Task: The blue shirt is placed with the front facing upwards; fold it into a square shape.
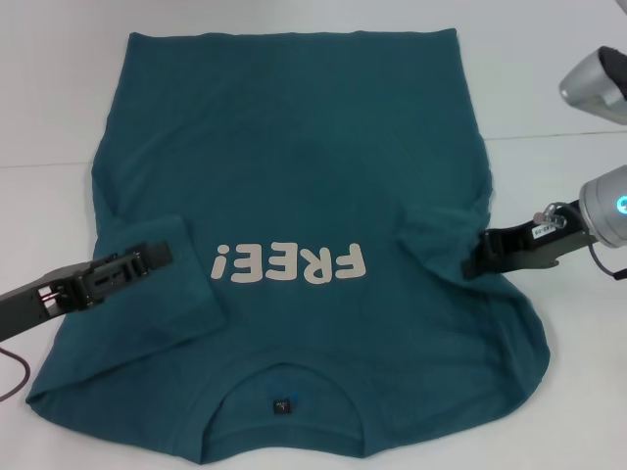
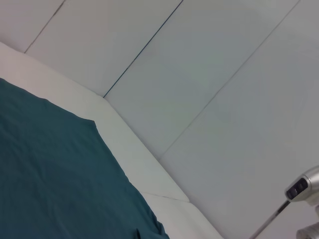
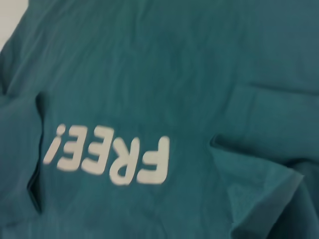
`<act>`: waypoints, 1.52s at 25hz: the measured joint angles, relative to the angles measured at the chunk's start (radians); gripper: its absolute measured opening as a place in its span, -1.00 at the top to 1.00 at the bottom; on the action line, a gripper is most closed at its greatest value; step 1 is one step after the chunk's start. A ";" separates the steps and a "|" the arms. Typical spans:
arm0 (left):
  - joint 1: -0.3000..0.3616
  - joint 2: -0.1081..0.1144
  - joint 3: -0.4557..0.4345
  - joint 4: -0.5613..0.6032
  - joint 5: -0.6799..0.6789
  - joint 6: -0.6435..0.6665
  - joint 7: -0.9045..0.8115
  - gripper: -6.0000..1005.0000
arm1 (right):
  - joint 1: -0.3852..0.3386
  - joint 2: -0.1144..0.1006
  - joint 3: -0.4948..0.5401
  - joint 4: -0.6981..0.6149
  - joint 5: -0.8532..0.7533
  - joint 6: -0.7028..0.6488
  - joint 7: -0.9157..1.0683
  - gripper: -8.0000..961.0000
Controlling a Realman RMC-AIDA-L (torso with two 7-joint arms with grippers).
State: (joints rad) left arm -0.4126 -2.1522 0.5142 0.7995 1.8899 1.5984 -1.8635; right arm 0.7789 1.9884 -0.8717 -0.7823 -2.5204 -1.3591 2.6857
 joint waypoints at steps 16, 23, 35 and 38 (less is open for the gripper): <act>0.003 0.003 -0.011 0.000 0.000 0.000 -0.002 -0.16 | 0.010 0.030 -0.143 -0.043 -0.001 -0.033 -0.027 0.86; 0.003 0.003 -0.011 0.000 0.000 0.000 -0.003 -0.16 | 0.010 0.032 -0.145 -0.033 -0.003 -0.017 -0.019 0.83; 0.002 0.006 -0.014 0.000 0.000 0.000 -0.003 -0.16 | 0.009 0.032 -0.135 -0.032 0.019 -0.028 -0.062 0.38; 0.002 0.007 -0.014 0.000 0.000 0.000 -0.003 -0.16 | 0.008 0.031 -0.135 -0.035 0.033 -0.035 -0.081 0.13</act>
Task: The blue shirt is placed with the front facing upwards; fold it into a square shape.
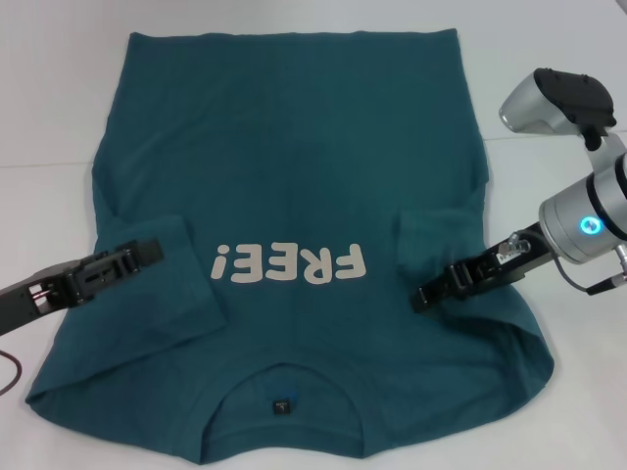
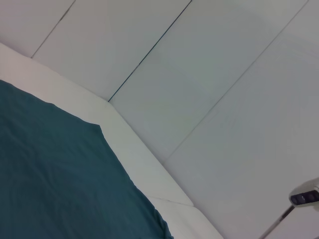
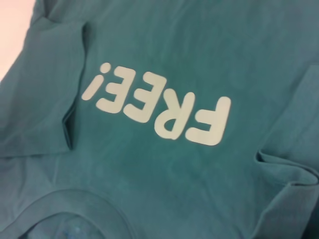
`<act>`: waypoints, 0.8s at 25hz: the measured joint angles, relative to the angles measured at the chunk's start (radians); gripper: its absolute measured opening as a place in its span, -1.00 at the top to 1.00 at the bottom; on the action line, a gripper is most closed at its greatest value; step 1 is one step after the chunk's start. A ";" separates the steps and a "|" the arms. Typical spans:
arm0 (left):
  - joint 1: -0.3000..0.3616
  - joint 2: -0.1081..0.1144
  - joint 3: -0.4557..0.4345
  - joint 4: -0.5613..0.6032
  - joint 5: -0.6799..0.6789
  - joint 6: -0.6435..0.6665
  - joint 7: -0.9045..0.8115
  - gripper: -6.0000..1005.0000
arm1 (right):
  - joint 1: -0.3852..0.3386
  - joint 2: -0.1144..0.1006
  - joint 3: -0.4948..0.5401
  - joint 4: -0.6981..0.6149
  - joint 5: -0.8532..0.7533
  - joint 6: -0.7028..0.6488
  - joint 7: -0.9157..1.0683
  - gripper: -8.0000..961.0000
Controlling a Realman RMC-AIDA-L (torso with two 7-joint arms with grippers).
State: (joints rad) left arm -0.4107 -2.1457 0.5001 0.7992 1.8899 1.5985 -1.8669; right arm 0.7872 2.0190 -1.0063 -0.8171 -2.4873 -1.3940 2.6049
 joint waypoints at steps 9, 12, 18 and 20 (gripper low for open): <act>0.001 0.000 -0.023 0.000 0.000 0.001 -0.001 -0.16 | 0.010 -0.003 -0.009 -0.014 -0.004 -0.068 -0.047 -0.63; 0.001 0.000 -0.023 0.000 0.000 0.001 -0.001 -0.16 | 0.005 -0.009 -0.001 -0.015 0.001 -0.070 -0.048 -0.63; 0.001 0.000 -0.031 0.000 0.000 0.002 -0.002 -0.16 | -0.003 -0.015 0.058 -0.016 0.003 -0.081 -0.070 -0.62; 0.001 0.000 -0.039 0.000 -0.001 0.002 -0.008 -0.16 | -0.008 -0.016 0.115 -0.014 0.014 -0.091 -0.099 -0.62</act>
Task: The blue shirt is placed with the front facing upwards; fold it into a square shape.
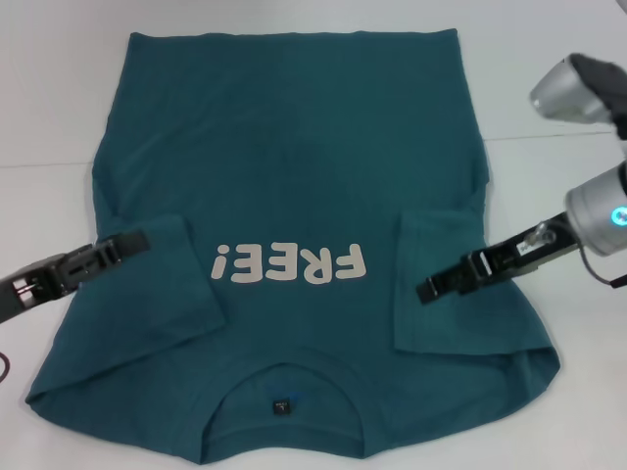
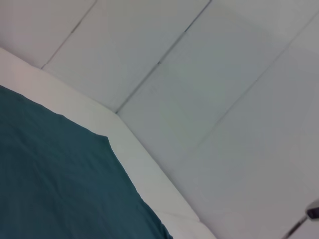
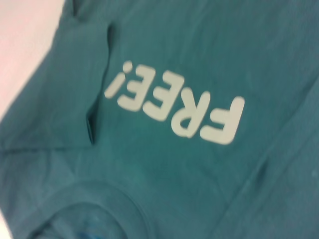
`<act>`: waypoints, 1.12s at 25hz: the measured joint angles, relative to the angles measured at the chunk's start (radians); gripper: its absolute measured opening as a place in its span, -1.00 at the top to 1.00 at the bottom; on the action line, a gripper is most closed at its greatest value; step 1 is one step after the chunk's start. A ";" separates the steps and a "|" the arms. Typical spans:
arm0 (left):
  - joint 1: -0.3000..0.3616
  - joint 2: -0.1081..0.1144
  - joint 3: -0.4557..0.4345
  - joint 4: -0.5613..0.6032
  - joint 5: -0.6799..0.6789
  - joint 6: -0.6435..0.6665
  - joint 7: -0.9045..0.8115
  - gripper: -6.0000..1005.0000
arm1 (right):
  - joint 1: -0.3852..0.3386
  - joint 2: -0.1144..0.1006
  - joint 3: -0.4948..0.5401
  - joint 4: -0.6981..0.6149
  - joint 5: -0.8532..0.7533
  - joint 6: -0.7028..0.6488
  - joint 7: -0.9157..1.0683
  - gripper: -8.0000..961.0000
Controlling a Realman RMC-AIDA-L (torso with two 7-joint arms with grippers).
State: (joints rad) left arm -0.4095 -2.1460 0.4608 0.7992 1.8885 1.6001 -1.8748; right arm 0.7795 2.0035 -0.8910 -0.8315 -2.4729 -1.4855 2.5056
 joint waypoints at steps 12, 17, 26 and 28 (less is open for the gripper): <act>0.020 0.056 -0.070 0.019 0.024 0.049 -0.342 -0.16 | -0.112 -0.087 0.216 0.127 0.356 -0.078 -0.174 -0.62; 0.017 0.088 -0.129 0.033 0.143 0.085 -0.517 -0.16 | -0.133 -0.097 0.219 0.144 0.413 -0.078 -0.209 -0.62; 0.003 0.100 -0.171 0.029 0.357 0.008 -0.655 -0.16 | -0.131 -0.093 0.214 0.145 0.412 -0.070 -0.211 -0.59; 0.006 0.099 -0.174 0.026 0.372 -0.016 -0.660 -0.16 | -0.131 -0.093 0.215 0.146 0.412 -0.070 -0.211 -0.59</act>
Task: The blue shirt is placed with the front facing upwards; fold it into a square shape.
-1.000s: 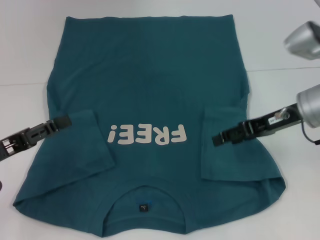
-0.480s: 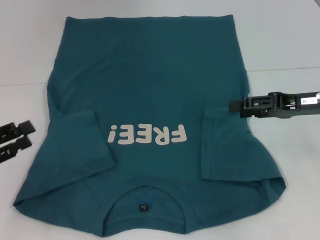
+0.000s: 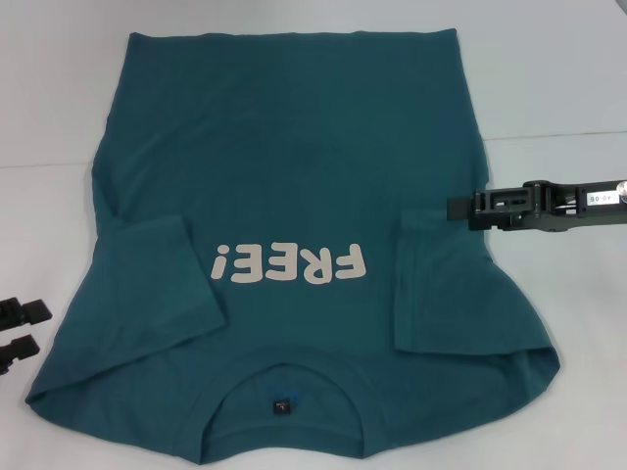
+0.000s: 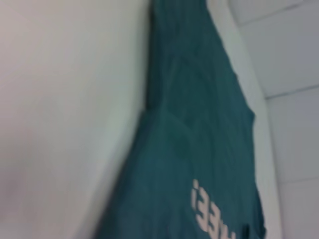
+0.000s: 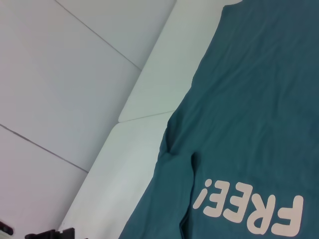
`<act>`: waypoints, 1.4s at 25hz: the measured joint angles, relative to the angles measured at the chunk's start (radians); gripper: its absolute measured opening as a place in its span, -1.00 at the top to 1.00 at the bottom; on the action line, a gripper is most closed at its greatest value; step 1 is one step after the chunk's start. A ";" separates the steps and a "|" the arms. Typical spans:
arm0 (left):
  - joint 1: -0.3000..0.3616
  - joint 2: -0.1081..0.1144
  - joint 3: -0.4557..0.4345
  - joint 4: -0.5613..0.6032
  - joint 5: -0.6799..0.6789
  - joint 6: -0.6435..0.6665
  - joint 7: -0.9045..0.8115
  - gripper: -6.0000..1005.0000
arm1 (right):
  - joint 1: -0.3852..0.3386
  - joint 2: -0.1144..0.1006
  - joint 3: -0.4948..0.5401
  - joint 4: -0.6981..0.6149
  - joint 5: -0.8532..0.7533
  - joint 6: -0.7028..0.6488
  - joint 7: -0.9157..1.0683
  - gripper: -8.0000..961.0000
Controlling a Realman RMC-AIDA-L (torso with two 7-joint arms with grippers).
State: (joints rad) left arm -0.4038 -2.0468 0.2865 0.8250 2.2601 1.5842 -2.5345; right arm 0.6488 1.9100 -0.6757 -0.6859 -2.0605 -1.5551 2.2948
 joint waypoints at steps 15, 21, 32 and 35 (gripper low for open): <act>0.012 -0.001 -0.032 -0.008 0.119 -0.050 0.023 -0.16 | 0.000 -0.003 -0.002 0.000 0.000 0.003 0.000 -0.59; 0.013 -0.003 -0.022 -0.010 0.126 -0.091 0.035 -0.16 | 0.000 -0.003 0.000 -0.001 0.000 0.003 0.000 -0.59; 0.006 -0.005 -0.020 -0.043 0.147 -0.115 0.028 -0.16 | -0.002 -0.003 0.004 -0.001 -0.001 0.003 0.000 -0.59; 0.004 -0.002 -0.020 -0.051 0.149 -0.115 0.027 -0.16 | -0.002 -0.003 0.004 -0.001 -0.001 0.003 0.000 -0.59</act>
State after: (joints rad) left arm -0.3998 -2.0490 0.2669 0.7736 2.4089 1.4692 -2.5074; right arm 0.6469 1.9067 -0.6718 -0.6873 -2.0617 -1.5524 2.2948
